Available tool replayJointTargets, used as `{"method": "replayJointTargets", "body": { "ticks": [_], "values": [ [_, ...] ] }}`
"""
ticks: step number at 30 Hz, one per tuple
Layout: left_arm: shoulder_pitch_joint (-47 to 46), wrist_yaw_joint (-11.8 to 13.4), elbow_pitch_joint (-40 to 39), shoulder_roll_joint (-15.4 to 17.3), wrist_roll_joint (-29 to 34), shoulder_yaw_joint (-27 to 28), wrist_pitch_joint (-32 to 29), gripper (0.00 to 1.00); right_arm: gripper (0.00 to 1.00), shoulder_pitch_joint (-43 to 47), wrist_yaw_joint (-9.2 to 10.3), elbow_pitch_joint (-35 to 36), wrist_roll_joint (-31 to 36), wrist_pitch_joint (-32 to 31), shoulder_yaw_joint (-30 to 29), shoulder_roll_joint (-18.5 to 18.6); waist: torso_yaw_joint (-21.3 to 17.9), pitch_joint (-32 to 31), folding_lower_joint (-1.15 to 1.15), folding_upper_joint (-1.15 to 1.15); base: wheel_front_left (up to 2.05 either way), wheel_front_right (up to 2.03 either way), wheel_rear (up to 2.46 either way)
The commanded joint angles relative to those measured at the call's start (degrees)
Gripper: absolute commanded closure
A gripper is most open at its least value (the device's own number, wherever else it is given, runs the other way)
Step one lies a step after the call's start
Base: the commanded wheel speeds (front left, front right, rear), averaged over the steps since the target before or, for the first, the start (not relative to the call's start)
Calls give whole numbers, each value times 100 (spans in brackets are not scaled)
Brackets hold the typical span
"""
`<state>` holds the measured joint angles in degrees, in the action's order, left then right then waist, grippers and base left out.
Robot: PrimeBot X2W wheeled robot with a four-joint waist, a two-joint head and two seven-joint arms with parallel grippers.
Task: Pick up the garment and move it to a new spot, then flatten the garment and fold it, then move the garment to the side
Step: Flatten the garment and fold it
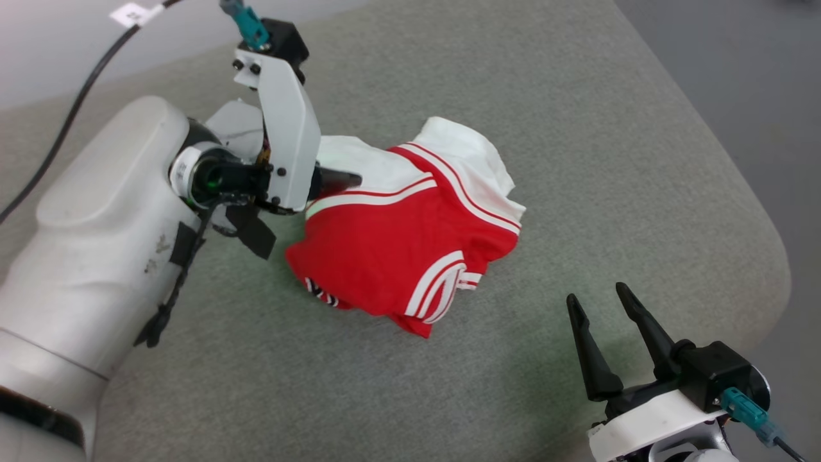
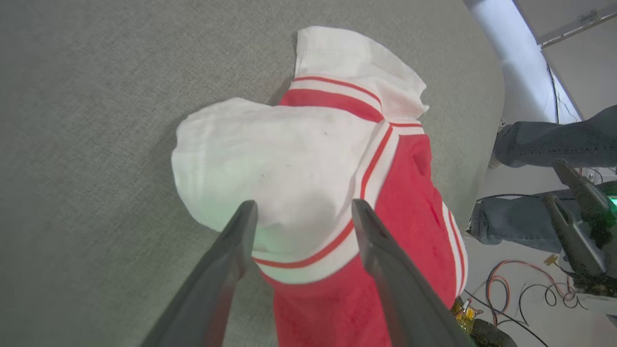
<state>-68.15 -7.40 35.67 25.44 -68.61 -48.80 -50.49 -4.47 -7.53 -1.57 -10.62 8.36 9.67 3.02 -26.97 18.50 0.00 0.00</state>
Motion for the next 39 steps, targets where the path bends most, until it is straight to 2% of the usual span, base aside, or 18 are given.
{"method": "replayJointTargets", "body": {
  "ticks": [1, 9, 10, 11, 12, 13, 15, 21, 27, 33, 39],
  "values": [
    [-83, -12, 0, 41, -57, -51, -107, 0, 0, -103, 8, -48, -48, 50, 16, -18, -144, 119, 0, 0, 0, 0, 0],
    [-101, -12, -47, 83, -220, -198, -230, 0, 0, -220, 8, -220, -24, 138, -17, -17, -129, 115, 0, 0, 0, 0, 0],
    [-87, -12, -70, 91, -241, -225, -244, 29, 0, -235, 8, -230, -21, 142, -23, -16, -121, 117, 0, 0, 0, 0, 0],
    [-87, -12, -70, 91, -241, -225, -244, 29, 0, -235, 8, -230, -21, 142, -23, -16, -121, 117, 0, 0, 0, 0, 0],
    [-71, -12, -91, 104, -249, -268, -256, 56, 0, -233, 8, -234, -14, 146, -23, -16, -110, 122, 0, 0, 0, 0, 0],
    [-54, -12, -123, 112, -273, -303, -281, 75, 0, -230, 8, -230, -9, 147, -16, -16, -99, 130, 0, 0, 0, 0, 0],
    [-14, -12, -189, 139, -303, -370, -345, 100, 0, -253, 8, -212, 3, 143, 2, -16, -75, 148, 0, 0, 0, 0, 0],
    [-123, -12, -382, 207, -347, -473, -207, 100, 0, -267, 8, -164, 76, 124, -46, -15, 96, 146, 0, 0, 0, 0, 0],
    [-174, -12, -705, 290, -653, -337, 161, 100, 0, -175, 8, 152, 261, -121, -197, -14, 573, -35, 0, 0, 0, 0, 0],
    [250, -12, -1396, 831, -1055, -117, 744, 100, 0, -62, 8, 571, 445, -498, -303, -11, 1130, -244, 0, 0, 0, 0, 0],
    [987, -12, -1792, 1466, -1149, -161, 1417, 100, 0, 6, 8, 974, 597, -834, -267, -12, 1461, -237, 0, 0, 0, 0, 0]
  ]
}}
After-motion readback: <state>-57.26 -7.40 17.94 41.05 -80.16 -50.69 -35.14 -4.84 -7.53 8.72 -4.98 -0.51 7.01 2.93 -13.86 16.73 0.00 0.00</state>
